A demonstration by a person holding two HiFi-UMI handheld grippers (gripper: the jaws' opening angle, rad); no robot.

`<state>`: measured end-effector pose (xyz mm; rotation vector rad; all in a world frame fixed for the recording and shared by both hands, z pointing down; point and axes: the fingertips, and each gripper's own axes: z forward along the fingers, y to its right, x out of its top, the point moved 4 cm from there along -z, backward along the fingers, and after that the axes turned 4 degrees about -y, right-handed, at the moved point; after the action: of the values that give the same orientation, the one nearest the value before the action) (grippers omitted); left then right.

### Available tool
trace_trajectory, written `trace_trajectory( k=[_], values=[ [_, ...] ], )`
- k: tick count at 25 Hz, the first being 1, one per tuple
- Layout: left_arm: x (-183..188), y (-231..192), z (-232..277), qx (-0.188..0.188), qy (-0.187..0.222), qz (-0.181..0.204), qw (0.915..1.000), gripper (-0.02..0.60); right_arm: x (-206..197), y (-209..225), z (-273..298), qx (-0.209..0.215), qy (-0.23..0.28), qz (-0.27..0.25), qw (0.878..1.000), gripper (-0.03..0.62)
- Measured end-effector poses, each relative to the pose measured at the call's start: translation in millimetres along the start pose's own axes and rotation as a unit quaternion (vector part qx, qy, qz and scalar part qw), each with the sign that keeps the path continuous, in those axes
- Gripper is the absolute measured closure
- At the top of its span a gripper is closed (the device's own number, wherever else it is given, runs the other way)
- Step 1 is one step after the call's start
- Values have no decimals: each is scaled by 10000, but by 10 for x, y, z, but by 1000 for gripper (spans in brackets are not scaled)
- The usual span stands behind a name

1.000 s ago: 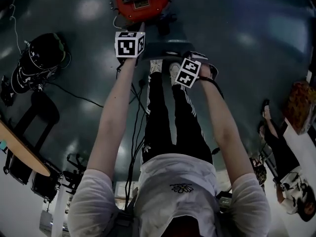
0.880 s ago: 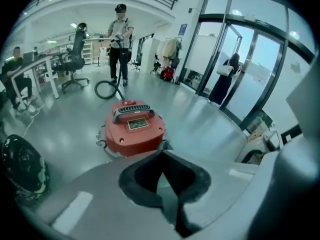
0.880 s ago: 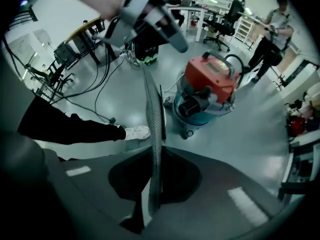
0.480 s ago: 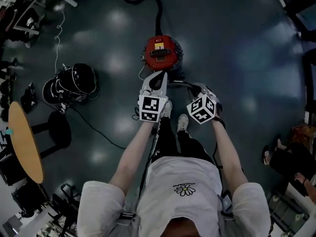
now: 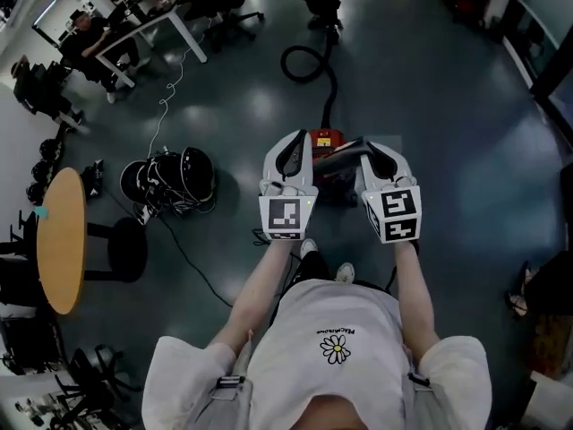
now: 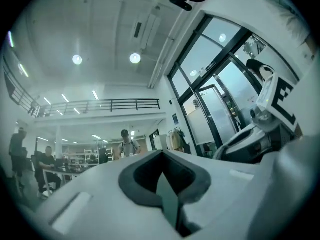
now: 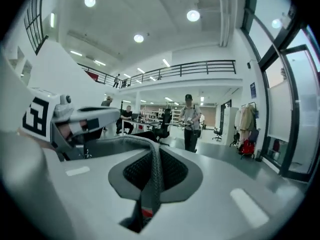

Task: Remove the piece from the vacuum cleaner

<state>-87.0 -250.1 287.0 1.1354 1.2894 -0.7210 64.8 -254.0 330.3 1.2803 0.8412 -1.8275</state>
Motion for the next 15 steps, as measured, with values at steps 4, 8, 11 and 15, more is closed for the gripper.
trace_trajectory(
  k=[4,8,11,15],
  values=[
    [289,106,-104,62,149,62,9999,581,340,82,-346,-247,518,115,9983,551],
    [402,120,-125,102,275,-484,9984,581,414,235,-470,-380,716,374,9960,553],
    [290,80,-184,113,314,-613,9976,581,223,159,-369,-358,651,481,9961,554],
    [215,95,-202,61,325,-658,9973,581,104,106,-353,-409,630,517,9958,554]
  ],
)
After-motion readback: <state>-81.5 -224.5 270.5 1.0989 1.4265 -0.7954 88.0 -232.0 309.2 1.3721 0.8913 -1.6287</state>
